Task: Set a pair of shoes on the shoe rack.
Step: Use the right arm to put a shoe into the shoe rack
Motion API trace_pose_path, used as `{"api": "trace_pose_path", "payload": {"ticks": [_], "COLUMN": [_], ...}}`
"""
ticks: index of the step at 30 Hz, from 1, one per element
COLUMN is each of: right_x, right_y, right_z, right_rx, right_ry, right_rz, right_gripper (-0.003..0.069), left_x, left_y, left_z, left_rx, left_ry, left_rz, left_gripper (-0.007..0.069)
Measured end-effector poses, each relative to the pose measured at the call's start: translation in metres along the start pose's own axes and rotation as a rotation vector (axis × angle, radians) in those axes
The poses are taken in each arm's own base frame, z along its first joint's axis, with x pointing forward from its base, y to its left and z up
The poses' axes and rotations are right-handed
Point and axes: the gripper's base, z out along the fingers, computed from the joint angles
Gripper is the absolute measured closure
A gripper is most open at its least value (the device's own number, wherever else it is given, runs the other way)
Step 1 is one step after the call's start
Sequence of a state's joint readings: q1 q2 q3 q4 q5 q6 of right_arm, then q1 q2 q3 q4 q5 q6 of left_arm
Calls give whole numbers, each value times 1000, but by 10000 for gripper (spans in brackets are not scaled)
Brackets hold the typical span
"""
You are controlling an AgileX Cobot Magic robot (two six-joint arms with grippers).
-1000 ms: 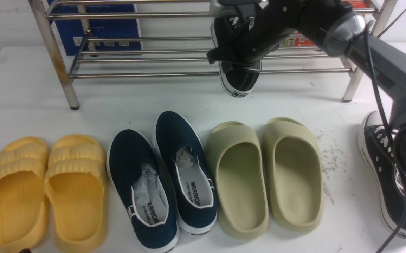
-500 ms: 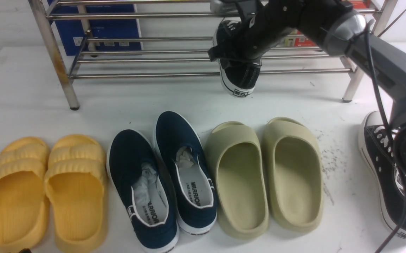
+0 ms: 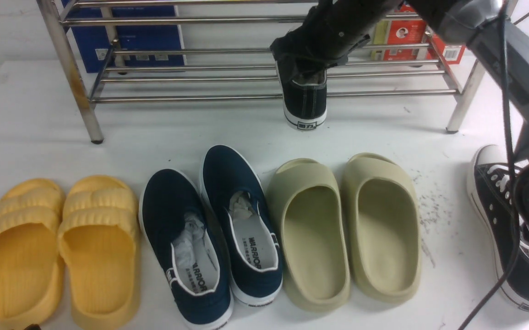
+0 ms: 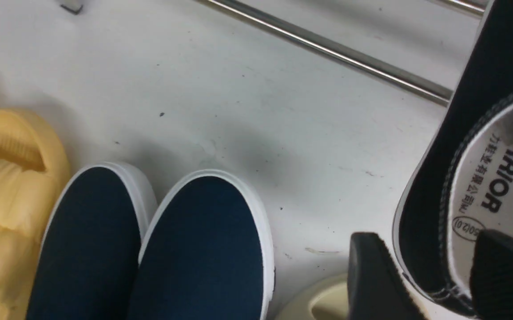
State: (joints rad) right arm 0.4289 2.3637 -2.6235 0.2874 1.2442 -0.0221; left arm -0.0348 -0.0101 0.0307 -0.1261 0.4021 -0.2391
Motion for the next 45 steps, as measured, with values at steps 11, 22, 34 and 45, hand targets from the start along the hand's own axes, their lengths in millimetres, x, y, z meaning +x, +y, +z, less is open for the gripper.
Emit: {"api": "trace_pose_path", "payload": {"ticks": [11,22,34,45], "right_x": [9,95,80,71], "right_y": [17,20,-17,-21], "right_z": [-50,9,51,49], "right_rx": [-2,72,139,140], "right_ry": [33,294,3,-102], "right_rz": [14,26,108,117], "right_gripper": [566,645,645,640], "left_x": [0,0,0,0], "left_y": [0,0,0,0], "left_z": [0,0,0,0], "left_rx": [0,0,0,0], "left_ry": [0,0,0,0], "left_rz": [0,0,0,0], "left_gripper": [384,384,384,384]}}
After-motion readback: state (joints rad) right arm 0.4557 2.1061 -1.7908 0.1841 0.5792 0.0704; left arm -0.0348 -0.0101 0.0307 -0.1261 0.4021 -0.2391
